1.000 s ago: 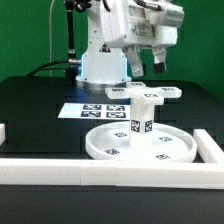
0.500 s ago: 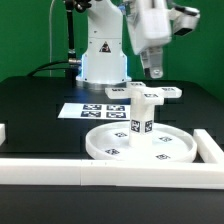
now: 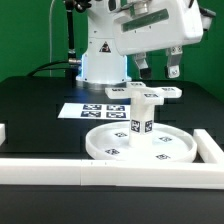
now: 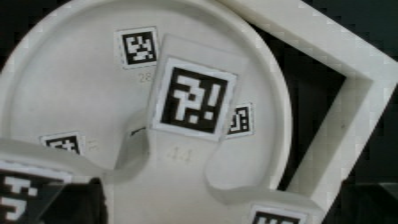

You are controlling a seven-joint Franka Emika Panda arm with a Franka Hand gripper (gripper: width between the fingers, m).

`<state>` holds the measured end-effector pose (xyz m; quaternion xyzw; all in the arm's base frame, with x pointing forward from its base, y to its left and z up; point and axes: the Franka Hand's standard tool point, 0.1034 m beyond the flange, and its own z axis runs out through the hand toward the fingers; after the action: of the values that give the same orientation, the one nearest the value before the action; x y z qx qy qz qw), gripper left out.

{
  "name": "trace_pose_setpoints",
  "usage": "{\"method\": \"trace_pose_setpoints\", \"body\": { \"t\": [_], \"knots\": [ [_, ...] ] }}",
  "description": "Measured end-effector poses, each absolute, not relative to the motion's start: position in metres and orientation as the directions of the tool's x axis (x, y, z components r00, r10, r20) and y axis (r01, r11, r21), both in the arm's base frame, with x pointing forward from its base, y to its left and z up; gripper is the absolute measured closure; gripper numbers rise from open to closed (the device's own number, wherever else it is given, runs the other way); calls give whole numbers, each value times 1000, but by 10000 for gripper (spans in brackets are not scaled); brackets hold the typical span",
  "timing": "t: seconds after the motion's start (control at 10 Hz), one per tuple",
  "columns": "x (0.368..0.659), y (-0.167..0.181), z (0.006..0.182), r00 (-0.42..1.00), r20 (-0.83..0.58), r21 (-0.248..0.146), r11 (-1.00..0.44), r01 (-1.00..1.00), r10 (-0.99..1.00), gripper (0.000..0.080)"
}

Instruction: Assemble round table

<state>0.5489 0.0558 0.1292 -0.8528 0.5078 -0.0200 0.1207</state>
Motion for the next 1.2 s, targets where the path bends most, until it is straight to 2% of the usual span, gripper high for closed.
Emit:
{"method": "trace_pose_setpoints", "body": {
  "t": [0.2,0.3,0.4,0.5,1.1,1.2],
  "knots": [
    [549,56,129,600,-54,-234,-575,-784,-798,151],
    [549,56,130,764,7,-209,-748,-630,-645,151],
    [550,58,131,875,38,-182,-864,-469,-483,151],
    [549,59,130,934,6,-168,-921,-352,-358,151],
    [550,53,127,997,52,-138,-989,59,52,151],
    [547,48,122,951,53,-112,-945,308,304,151]
  ]
}}
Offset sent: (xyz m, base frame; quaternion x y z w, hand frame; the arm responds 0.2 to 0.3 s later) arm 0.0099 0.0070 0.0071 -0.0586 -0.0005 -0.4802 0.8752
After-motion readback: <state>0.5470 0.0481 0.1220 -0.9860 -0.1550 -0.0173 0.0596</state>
